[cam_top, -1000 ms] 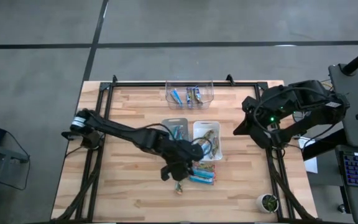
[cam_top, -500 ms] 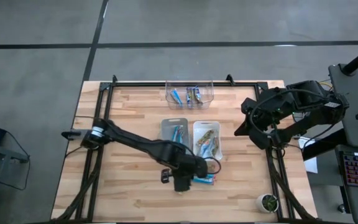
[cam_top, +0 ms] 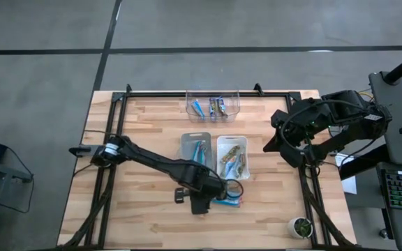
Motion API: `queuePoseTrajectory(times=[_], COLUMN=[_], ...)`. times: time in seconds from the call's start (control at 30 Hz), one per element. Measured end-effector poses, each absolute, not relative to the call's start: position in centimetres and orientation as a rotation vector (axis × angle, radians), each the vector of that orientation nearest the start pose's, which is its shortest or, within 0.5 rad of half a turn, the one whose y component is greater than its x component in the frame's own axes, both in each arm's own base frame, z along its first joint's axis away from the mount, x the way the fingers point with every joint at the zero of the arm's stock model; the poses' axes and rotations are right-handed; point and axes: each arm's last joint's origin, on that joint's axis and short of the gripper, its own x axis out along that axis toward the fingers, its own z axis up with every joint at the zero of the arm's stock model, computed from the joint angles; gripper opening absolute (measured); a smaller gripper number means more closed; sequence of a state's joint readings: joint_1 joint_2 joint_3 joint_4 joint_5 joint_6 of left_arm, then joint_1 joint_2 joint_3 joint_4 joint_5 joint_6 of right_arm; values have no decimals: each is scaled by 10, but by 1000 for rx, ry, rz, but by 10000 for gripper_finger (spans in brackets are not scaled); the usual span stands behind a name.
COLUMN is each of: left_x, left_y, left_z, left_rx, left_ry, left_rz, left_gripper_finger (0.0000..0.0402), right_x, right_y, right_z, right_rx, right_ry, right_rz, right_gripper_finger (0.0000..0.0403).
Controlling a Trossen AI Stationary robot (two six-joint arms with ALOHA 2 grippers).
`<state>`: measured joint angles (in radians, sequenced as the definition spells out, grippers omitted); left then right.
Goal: Pick and place Granola Bars by type
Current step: Put the orange granola bar into the white bin
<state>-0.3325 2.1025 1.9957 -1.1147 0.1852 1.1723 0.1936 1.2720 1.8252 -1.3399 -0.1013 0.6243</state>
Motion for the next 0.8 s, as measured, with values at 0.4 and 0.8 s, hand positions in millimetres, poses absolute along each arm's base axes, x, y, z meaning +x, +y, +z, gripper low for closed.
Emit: queuePoseTrajectory(times=[0.4,0.8], left_x=[420,434], left_y=[-153,-154], left_z=[243,201], left_rx=[1160,1195], left_ry=[857,965], left_rz=[-1162,-1150], left_gripper_finger=[0,0], right_x=[184,190], right_y=[38,40], right_z=[463,450], right_rx=[539,531], right_ry=[863,914], right_rz=[-9,-26], right_gripper_finger=[8,8])
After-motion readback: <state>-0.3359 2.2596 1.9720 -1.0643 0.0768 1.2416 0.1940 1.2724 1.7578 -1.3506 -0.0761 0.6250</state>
